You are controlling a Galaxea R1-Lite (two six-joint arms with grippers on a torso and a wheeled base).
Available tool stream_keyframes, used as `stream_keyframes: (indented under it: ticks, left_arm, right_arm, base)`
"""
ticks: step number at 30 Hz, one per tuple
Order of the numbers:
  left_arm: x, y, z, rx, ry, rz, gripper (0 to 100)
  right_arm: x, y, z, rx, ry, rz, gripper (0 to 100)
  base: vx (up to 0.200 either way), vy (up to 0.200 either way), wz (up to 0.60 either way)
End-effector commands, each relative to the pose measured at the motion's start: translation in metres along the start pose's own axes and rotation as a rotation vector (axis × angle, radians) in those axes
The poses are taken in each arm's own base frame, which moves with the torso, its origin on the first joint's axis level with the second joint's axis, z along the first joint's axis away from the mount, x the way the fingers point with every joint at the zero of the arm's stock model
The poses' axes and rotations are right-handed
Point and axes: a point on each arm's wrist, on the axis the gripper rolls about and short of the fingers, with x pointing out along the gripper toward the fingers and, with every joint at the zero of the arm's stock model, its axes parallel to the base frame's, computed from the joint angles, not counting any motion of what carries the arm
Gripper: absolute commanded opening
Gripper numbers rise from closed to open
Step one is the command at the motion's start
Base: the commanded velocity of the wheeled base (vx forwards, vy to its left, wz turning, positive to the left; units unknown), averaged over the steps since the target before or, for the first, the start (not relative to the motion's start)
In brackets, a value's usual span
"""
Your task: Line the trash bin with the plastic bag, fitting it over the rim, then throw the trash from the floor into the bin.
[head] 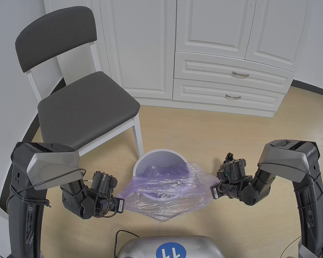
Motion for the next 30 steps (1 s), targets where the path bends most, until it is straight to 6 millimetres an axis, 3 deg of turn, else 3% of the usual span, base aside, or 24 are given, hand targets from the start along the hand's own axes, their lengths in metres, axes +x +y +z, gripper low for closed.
stream_keyframes:
  ticks: [1, 8, 13, 14, 20, 24, 30]
  left_arm:
    - [0.003, 0.004, 0.002, -0.017, -0.004, 0.003, 0]
    - [0.008, 0.003, 0.010, -0.088, -0.056, -0.007, 0]
    - [0.007, 0.004, 0.008, -0.110, -0.044, -0.049, 0]
    - [0.007, 0.004, 0.008, -0.119, -0.043, -0.052, 0]
    - [0.007, 0.004, 0.008, -0.123, -0.043, -0.053, 0]
    - [0.007, 0.003, 0.007, -0.123, -0.041, -0.056, 0]
    - [0.007, 0.003, 0.008, -0.124, -0.042, -0.056, 0]
  right_arm:
    - [0.002, -0.003, 0.004, 0.006, -0.014, -0.008, 0]
    - [0.002, -0.010, 0.021, 0.087, -0.098, -0.019, 0]
    - [0.001, -0.012, 0.019, 0.096, -0.110, 0.039, 0]
    - [0.002, -0.013, 0.018, 0.101, -0.113, 0.045, 100]
    - [-0.006, -0.034, 0.017, 0.143, -0.116, 0.111, 100]
    - [-0.022, -0.069, 0.009, 0.183, -0.127, 0.288, 100]
    - [-0.038, -0.102, 0.001, 0.212, -0.203, 0.443, 100]
  base:
    - [0.000, 0.000, 0.00]
    - [0.000, 0.000, 0.00]
    - [0.000, 0.000, 0.00]
    - [0.000, 0.000, 0.00]
    - [0.000, 0.000, 0.00]
    - [0.000, 0.000, 0.00]
    - [0.000, 0.000, 0.00]
